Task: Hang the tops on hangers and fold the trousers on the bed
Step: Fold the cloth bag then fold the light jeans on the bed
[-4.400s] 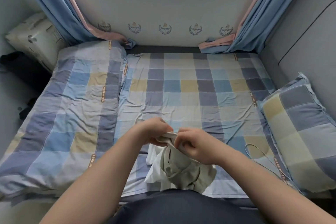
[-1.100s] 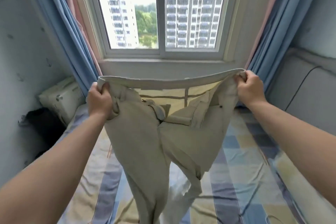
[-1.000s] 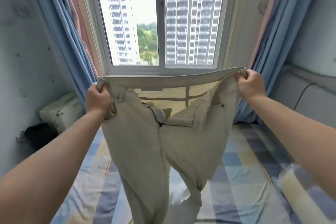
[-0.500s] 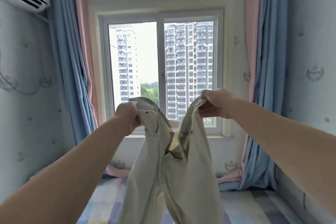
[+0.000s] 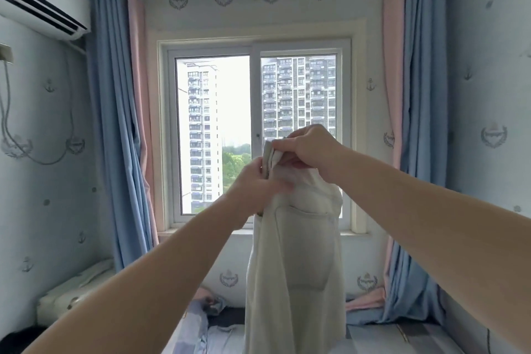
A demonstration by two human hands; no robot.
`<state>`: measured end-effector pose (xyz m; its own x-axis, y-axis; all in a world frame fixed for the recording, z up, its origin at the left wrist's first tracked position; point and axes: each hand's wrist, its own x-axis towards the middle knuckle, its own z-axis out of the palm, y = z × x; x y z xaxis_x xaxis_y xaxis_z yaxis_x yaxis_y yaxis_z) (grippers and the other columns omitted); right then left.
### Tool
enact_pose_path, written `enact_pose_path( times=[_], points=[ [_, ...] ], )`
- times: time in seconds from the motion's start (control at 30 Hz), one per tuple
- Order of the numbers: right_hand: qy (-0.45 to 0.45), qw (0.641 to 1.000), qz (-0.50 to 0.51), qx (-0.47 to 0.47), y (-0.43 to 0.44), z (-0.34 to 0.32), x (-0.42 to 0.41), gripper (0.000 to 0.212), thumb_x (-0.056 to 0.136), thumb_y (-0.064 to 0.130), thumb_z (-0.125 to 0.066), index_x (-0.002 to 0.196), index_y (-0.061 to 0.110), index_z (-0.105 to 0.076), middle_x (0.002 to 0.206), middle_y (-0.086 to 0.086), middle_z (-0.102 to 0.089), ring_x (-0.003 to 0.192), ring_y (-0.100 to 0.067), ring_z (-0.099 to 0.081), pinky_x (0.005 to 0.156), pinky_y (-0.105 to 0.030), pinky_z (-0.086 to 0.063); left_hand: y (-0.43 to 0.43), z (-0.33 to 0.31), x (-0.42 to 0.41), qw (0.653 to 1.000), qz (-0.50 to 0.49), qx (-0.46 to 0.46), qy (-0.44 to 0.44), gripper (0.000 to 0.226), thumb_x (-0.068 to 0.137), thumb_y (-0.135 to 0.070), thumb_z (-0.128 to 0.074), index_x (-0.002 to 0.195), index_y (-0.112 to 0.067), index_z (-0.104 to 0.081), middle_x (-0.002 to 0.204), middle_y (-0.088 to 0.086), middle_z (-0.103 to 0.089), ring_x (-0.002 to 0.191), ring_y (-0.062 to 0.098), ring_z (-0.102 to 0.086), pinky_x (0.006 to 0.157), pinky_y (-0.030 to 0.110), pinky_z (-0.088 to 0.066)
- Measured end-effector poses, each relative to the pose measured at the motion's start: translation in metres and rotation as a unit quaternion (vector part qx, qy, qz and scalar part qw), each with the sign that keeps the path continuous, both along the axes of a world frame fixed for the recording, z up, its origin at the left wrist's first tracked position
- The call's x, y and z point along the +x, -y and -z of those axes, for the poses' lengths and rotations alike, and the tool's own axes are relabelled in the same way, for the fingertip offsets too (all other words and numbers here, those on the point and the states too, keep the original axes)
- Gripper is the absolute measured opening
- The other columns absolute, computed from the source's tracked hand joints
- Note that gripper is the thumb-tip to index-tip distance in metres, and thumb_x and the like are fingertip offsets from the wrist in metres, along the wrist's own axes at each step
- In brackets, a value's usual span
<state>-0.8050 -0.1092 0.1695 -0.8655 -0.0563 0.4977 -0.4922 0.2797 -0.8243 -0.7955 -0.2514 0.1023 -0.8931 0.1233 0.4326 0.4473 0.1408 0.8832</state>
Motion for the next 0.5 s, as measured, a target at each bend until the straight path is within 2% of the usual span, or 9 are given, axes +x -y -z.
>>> enact_pose_path(
  times=[0.07, 0.13, 0.17, 0.23, 0.3, 0.33, 0.37, 0.43, 0.5],
  points=[
    [-0.021, 1.000, -0.009, 0.005, 0.001, 0.004, 0.002, 0.016, 0.080, 0.024, -0.084, 0.082, 0.009, -0.078, 0.075, -0.006, -0.074, 0.071, -0.016, -0.069, 0.074, -0.036, -0.058, -0.005, 0.006, -0.004, 0.997, -0.074, -0.006, -0.029, 0.028, 0.075, -0.006, -0.072, 0.102, -0.008, -0.068, 0.093, 0.013, -0.073, 0.084, 0.030, -0.072, 0.076, 0.049, -0.059],
    [-0.064, 0.997, -0.023, 0.026, -0.009, 0.015, 0.007, 0.017, 0.084, 0.025, -0.080, 0.095, 0.012, -0.078, 0.087, 0.000, -0.074, 0.078, -0.008, -0.065, 0.079, -0.033, -0.054, 0.000, 0.011, -0.009, 0.992, -0.114, 0.041, -0.037, 0.019, 0.075, -0.006, -0.069, 0.094, -0.008, -0.070, 0.088, 0.017, -0.073, 0.083, 0.036, -0.072, 0.075, 0.055, -0.061],
    [-0.096, 0.994, -0.010, 0.041, -0.019, 0.024, 0.006, 0.024, 0.086, 0.027, -0.078, 0.106, 0.014, -0.075, 0.101, 0.004, -0.072, 0.089, -0.005, -0.063, 0.086, -0.030, -0.051, 0.004, 0.013, -0.011, 0.990, -0.121, 0.070, -0.031, 0.018, 0.074, -0.007, -0.070, 0.092, -0.010, -0.071, 0.089, 0.019, -0.074, 0.085, 0.039, -0.073, 0.075, 0.059, -0.060],
    [-0.142, 0.984, 0.087, 0.063, -0.044, 0.047, -0.001, 0.056, 0.085, 0.039, -0.078, 0.134, 0.022, -0.057, 0.138, 0.007, -0.056, 0.123, -0.006, -0.050, 0.107, -0.031, -0.039, 0.013, 0.012, -0.010, 0.986, -0.118, 0.118, -0.021, 0.017, 0.078, -0.002, -0.073, 0.092, -0.012, -0.071, 0.094, 0.020, -0.074, 0.089, 0.038, -0.073, 0.077, 0.059, -0.060],
    [-0.061, 0.983, 0.163, 0.049, -0.070, 0.077, -0.010, 0.098, 0.073, 0.063, -0.079, 0.152, 0.028, -0.032, 0.157, 0.004, -0.033, 0.141, -0.017, -0.034, 0.117, -0.044, -0.030, 0.020, 0.009, -0.011, 0.983, -0.101, 0.152, -0.005, 0.020, 0.083, 0.003, -0.072, 0.095, -0.013, -0.070, 0.094, 0.016, -0.075, 0.088, 0.034, -0.073, 0.080, 0.053, -0.061],
    [0.028, 0.990, 0.133, 0.021, -0.080, 0.093, -0.016, 0.108, 0.066, 0.073, -0.077, 0.152, 0.030, -0.029, 0.160, 0.001, -0.030, 0.143, -0.023, -0.034, 0.117, -0.050, -0.031, 0.023, 0.008, -0.012, 0.983, -0.085, 0.162, 0.003, 0.022, 0.085, 0.004, -0.071, 0.098, -0.014, -0.070, 0.092, 0.012, -0.076, 0.085, 0.031, -0.074, 0.080, 0.049, -0.062],
    [0.131, 0.989, 0.060, -0.014, -0.086, 0.106, -0.019, 0.106, 0.063, 0.079, -0.074, 0.149, 0.030, -0.035, 0.158, -0.003, -0.037, 0.140, -0.028, -0.041, 0.114, -0.053, -0.035, 0.024, 0.007, -0.012, 0.984, -0.067, 0.167, 0.010, 0.024, 0.086, 0.004, -0.071, 0.102, -0.014, -0.070, 0.089, 0.008, -0.077, 0.082, 0.027, -0.075, 0.078, 0.045, -0.063],
    [0.285, 0.948, -0.128, -0.058, -0.087, 0.125, -0.020, 0.082, 0.074, 0.076, -0.069, 0.135, 0.024, -0.053, 0.140, -0.010, -0.060, 0.124, -0.034, -0.060, 0.104, -0.054, -0.048, 0.026, 0.007, -0.014, 0.985, -0.044, 0.166, 0.025, 0.026, 0.088, 0.004, -0.069, 0.105, -0.016, -0.068, 0.085, 0.004, -0.078, 0.076, 0.023, -0.075, 0.074, 0.040, -0.063],
    [0.293, 0.936, -0.177, -0.077, -0.081, 0.135, -0.019, 0.060, 0.086, 0.052, -0.071, 0.131, 0.014, -0.059, 0.124, -0.014, -0.070, 0.113, -0.035, -0.067, 0.094, -0.048, -0.056, 0.026, 0.009, -0.014, 0.986, -0.033, 0.157, 0.043, 0.027, 0.089, 0.004, -0.068, 0.108, -0.016, -0.067, 0.089, 0.006, -0.077, 0.077, 0.024, -0.075, 0.073, 0.041, -0.063]
  ],
)
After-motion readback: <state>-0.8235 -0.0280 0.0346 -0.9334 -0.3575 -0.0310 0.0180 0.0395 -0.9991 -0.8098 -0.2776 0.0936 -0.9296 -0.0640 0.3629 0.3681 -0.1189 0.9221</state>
